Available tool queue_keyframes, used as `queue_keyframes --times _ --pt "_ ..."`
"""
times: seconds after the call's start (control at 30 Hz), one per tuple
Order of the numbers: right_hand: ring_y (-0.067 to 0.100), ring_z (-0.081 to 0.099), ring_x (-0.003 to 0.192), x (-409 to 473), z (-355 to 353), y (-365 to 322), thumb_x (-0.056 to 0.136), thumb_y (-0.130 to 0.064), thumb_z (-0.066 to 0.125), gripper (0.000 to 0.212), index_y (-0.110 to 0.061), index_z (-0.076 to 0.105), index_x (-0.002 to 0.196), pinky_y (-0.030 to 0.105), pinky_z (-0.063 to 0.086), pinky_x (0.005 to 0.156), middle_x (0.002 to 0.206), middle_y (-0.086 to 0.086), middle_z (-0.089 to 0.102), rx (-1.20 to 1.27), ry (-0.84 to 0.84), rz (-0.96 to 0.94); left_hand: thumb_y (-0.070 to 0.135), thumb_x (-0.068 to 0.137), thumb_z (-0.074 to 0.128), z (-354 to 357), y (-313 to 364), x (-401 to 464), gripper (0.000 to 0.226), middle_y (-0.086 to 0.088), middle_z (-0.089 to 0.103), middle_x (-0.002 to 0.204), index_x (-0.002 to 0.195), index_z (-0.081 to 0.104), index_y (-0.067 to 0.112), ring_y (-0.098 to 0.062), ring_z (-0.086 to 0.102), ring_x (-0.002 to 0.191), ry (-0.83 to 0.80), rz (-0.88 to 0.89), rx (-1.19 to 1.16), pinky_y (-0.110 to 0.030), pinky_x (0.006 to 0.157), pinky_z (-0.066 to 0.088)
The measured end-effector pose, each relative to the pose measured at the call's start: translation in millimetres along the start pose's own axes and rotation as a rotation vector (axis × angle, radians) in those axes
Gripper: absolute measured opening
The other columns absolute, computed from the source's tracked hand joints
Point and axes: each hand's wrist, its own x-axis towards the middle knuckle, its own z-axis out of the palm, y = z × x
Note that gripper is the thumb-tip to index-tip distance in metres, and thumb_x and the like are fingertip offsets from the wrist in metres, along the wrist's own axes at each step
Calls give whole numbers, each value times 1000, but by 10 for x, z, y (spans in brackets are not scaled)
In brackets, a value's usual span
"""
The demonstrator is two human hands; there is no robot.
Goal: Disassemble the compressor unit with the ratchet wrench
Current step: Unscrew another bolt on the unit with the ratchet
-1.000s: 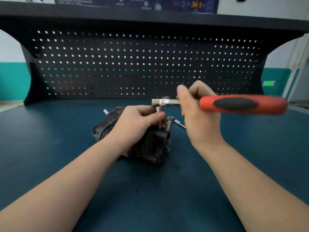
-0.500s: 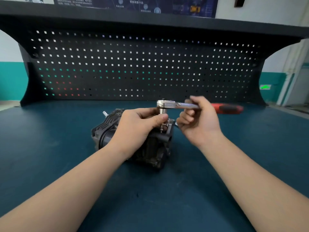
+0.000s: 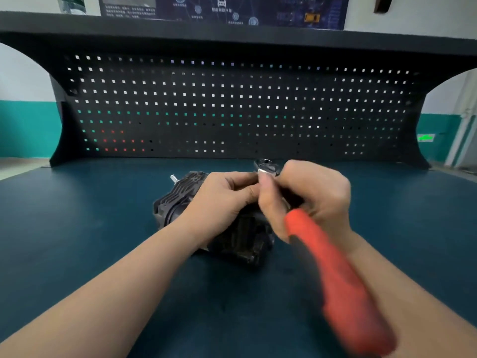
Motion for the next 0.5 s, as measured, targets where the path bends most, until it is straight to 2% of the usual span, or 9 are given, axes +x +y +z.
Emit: queue_keyframes --times 0.03,0.1,0.2,0.3,0.4,0.43,0.5 --pt "13 28 47 9 -22 55 85 -12 56 43 4 40 49 14 23 49 47 6 32 18 20 50 9 86 62 -1 -16 8 20 9 73 73 78 75 22 3 64 68 8 -6 -11 -11 61 48" --pt "12 30 46 47 -84 225 85 -20 57 43 1 41 51 20 26 48 48 8 34 195 91 348 14 85 65 5 -32 25 11 4 74 76 86 75 18 -1 66 70 48 -24 -44 -13 63 49" --pt "12 30 35 73 -100 449 87 -21 56 35 -15 51 52 22 23 43 40 0 40 646 180 900 16 82 69 24 -34 39 10 4 72 70 77 76 19 -2 65 65 98 -48 -70 -12 59 48" --pt "7 25 32 44 -25 573 91 -21 53 38 -13 56 54 17 23 36 39 -6 35 1113 254 1378 17 80 71 17 -46 38 8 2 73 71 75 77 19 -4 64 65 106 -45 -85 -14 59 49" --pt "6 24 32 -11 27 581 90 -17 55 33 -14 46 59 16 23 34 40 -6 31 1215 384 1507 20 79 69 -1 -62 52 8 -1 73 76 79 76 16 -7 66 68 69 -73 -123 -16 60 50" --pt "6 24 33 -2 35 561 91 -15 56 30 -15 44 63 16 23 36 40 -5 32 1178 408 1483 22 78 68 -9 -60 55 12 -3 74 81 82 76 14 -10 68 71 39 -94 -160 -18 62 52" --pt "8 25 34 37 31 489 91 -13 56 30 -16 43 65 20 23 39 41 -4 36 1036 406 1305 25 77 66 -31 -60 54 19 -8 74 89 88 74 12 -16 70 77 -15 -127 -226 -22 65 54"
